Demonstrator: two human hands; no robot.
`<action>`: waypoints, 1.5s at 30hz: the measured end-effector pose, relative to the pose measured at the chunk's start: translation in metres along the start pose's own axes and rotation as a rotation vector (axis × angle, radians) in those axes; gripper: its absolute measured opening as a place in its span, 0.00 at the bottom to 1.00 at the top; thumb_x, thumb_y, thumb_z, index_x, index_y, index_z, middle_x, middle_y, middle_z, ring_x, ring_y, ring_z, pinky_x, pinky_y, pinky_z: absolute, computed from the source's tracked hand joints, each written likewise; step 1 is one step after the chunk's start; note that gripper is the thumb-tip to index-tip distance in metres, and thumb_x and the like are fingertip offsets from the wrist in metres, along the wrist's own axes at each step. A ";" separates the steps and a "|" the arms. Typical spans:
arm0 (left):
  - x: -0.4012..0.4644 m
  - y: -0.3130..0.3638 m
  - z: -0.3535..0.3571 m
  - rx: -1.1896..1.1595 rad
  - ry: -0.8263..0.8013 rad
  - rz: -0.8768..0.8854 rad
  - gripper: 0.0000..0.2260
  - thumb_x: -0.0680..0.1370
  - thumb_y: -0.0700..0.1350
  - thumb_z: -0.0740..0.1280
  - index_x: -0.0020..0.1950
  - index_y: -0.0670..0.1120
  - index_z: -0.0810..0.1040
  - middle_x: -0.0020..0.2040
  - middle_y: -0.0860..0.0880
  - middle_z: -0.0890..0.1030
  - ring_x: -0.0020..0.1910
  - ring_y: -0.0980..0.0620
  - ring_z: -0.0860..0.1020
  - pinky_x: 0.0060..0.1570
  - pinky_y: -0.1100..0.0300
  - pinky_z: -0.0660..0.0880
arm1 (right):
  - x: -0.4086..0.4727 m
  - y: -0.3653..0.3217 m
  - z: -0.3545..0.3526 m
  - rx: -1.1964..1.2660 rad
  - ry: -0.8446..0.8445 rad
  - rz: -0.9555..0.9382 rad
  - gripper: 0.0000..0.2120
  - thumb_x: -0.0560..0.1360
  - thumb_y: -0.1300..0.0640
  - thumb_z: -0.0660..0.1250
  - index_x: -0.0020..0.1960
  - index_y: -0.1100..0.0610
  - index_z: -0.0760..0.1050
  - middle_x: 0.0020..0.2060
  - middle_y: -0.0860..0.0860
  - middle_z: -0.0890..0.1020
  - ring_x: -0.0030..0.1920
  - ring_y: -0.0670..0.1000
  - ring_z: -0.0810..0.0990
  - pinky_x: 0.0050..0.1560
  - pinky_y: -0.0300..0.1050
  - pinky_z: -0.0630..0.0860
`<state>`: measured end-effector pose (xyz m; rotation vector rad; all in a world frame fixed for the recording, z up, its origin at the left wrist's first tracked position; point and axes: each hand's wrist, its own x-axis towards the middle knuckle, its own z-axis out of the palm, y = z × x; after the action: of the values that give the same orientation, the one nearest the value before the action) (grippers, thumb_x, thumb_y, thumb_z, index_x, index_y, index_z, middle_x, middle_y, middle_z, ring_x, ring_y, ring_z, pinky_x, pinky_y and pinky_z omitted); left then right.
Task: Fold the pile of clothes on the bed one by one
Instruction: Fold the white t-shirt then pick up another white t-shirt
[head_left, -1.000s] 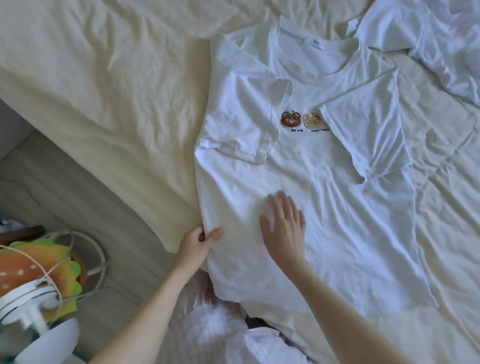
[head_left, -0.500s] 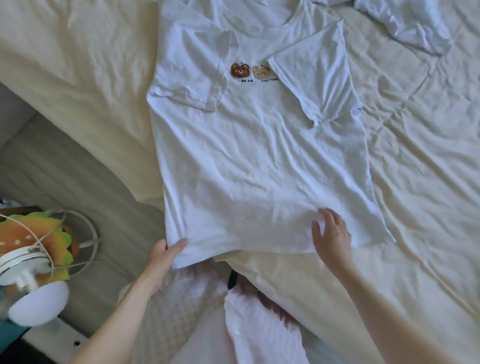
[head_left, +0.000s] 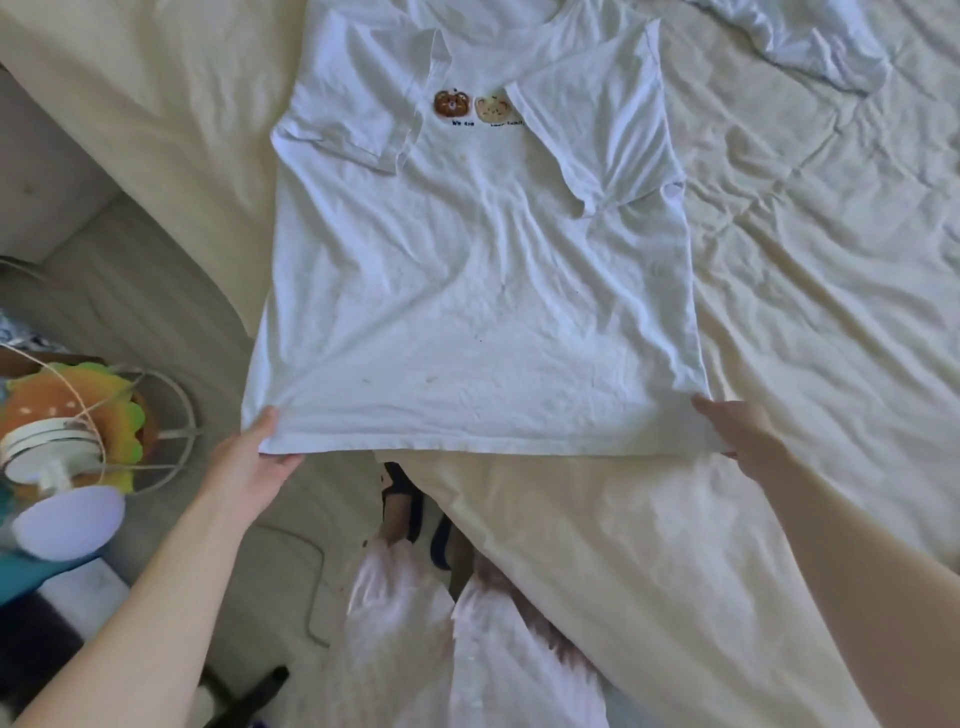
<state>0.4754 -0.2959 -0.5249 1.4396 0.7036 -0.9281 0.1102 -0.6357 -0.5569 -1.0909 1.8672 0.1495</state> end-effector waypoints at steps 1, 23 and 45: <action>-0.001 0.000 -0.001 -0.019 0.008 -0.006 0.06 0.80 0.39 0.61 0.53 0.43 0.76 0.51 0.47 0.81 0.51 0.50 0.80 0.53 0.49 0.75 | 0.001 0.002 -0.001 0.096 -0.015 0.062 0.09 0.74 0.55 0.70 0.40 0.58 0.73 0.40 0.53 0.75 0.38 0.52 0.74 0.39 0.42 0.70; -0.105 0.010 -0.032 -0.116 0.198 -0.117 0.17 0.81 0.38 0.59 0.70 0.42 0.67 0.70 0.44 0.70 0.68 0.47 0.69 0.68 0.54 0.65 | -0.082 0.051 -0.071 0.933 0.017 0.427 0.05 0.75 0.56 0.69 0.47 0.56 0.73 0.40 0.49 0.77 0.38 0.47 0.77 0.43 0.42 0.80; -0.083 0.027 -0.024 0.006 0.271 0.127 0.17 0.80 0.38 0.61 0.69 0.41 0.69 0.64 0.43 0.74 0.57 0.45 0.76 0.60 0.48 0.73 | -0.083 0.016 -0.057 1.162 0.154 0.456 0.20 0.76 0.54 0.68 0.67 0.52 0.71 0.54 0.46 0.79 0.53 0.48 0.80 0.39 0.42 0.78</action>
<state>0.4603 -0.2663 -0.4407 1.6135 0.7973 -0.6437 0.0742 -0.6039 -0.4670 0.1241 1.8384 -0.7017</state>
